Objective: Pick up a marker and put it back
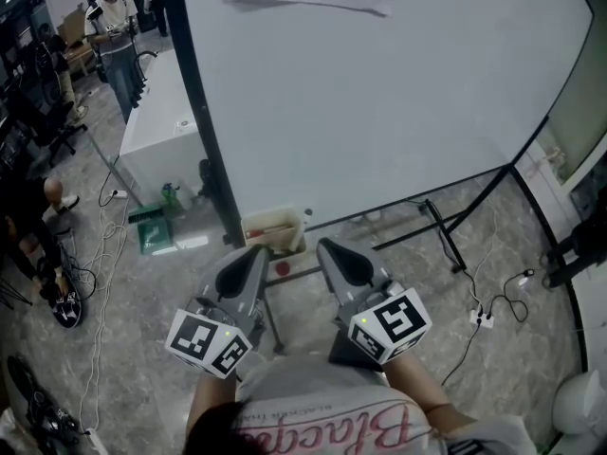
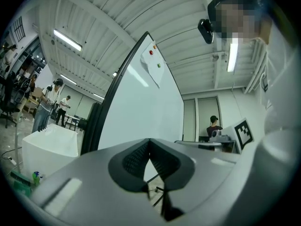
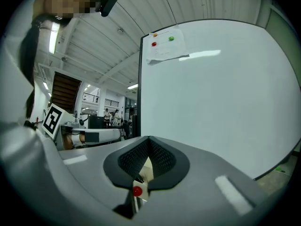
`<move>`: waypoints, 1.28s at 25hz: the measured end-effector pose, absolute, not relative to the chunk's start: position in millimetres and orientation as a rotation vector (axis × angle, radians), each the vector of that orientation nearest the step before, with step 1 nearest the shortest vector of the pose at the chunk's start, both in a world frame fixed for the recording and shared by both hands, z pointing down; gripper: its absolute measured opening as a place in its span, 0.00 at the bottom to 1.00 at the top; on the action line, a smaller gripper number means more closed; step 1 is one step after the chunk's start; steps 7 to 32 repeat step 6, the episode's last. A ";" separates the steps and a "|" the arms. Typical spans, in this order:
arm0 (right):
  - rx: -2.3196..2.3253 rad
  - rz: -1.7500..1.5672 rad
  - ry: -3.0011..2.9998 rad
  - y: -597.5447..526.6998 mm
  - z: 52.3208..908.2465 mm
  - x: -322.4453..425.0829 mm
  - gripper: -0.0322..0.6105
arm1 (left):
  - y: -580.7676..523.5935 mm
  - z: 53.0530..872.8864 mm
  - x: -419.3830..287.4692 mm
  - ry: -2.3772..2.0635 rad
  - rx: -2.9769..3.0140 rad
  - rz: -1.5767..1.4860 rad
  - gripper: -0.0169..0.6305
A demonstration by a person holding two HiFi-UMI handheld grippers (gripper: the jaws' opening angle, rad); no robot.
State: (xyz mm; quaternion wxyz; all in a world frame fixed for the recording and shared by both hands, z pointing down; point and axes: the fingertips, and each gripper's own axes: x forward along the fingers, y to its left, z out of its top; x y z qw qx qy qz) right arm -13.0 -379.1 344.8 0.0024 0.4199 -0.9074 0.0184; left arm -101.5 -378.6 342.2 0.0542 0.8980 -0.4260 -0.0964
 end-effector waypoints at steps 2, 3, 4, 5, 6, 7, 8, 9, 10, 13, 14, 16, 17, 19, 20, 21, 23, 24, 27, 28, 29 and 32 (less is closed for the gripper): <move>1.306 0.039 -2.844 -377.3 344.2 -14.8 0.05 | -378.5 341.5 -100.6 -1.293 2.730 -0.293 0.03; 1.301 0.032 -2.844 -376.7 343.9 -15.6 0.05 | -378.8 341.1 -100.1 -1.293 2.732 -0.293 0.03; 1.298 0.028 -2.845 -376.4 343.7 -16.1 0.05 | -379.2 340.6 -99.6 -1.293 2.733 -0.293 0.03; 1.295 0.026 -2.845 -376.3 343.3 -16.4 0.05 | -379.7 340.1 -98.9 -1.293 2.735 -0.293 0.03; 1.292 0.024 -2.845 -376.2 343.0 -16.6 0.05 | -380.3 339.5 -98.1 -1.292 2.736 -0.293 0.03; 1.292 0.024 -2.845 -376.2 343.0 -16.6 0.05 | -380.3 339.5 -98.1 -1.292 2.736 -0.293 0.03; 1.292 0.024 -2.845 -376.2 343.0 -16.6 0.05 | -380.3 339.5 -98.1 -1.292 2.736 -0.293 0.03; 1.292 0.024 -2.845 -376.2 343.0 -16.6 0.05 | -380.3 339.5 -98.1 -1.292 2.736 -0.293 0.03; 1.292 0.024 -2.845 -376.2 343.0 -16.6 0.05 | -380.3 339.5 -98.1 -1.292 2.736 -0.293 0.03; 1.292 0.024 -2.845 -376.2 343.0 -16.6 0.05 | -380.3 339.5 -98.1 -1.292 2.736 -0.293 0.03; 1.292 0.024 -2.845 -376.2 343.0 -16.6 0.05 | -380.3 339.5 -98.1 -1.292 2.736 -0.293 0.03; 1.292 0.024 -2.845 -376.2 343.0 -16.6 0.05 | -380.3 339.5 -98.1 -1.292 2.736 -0.293 0.03; 1.292 0.024 -2.845 -376.2 343.0 -16.6 0.05 | -380.3 339.5 -98.1 -1.292 2.736 -0.293 0.03; 1.292 0.024 -2.845 -376.2 343.0 -16.6 0.05 | -380.3 339.5 -98.1 -1.292 2.736 -0.293 0.03; 1.292 0.024 -2.845 -376.2 343.0 -16.6 0.05 | -380.3 339.5 -98.1 -1.292 2.736 -0.293 0.03; 1.292 0.024 -2.845 -376.2 343.0 -16.6 0.05 | -380.3 339.5 -98.1 -1.292 2.736 -0.293 0.03; 1.292 0.024 -2.845 -376.2 343.0 -16.6 0.05 | -380.3 339.5 -98.1 -1.292 2.736 -0.293 0.03; 1.292 0.024 -2.845 -376.2 343.0 -16.6 0.05 | -380.3 339.5 -98.1 -1.292 2.736 -0.293 0.03; 1.292 0.024 -2.845 -376.2 343.0 -16.6 0.05 | -380.3 339.5 -98.1 -1.292 2.736 -0.293 0.03; 1.292 0.024 -2.845 -376.2 343.0 -16.6 0.05 | -380.3 339.5 -98.1 -1.292 2.736 -0.293 0.03; 1.292 0.024 -2.845 -376.2 343.0 -16.6 0.05 | -380.3 339.5 -98.1 -1.292 2.736 -0.293 0.03; 1.292 0.024 -2.845 -376.2 343.0 -16.6 0.05 | -380.3 339.5 -98.1 -1.292 2.736 -0.293 0.03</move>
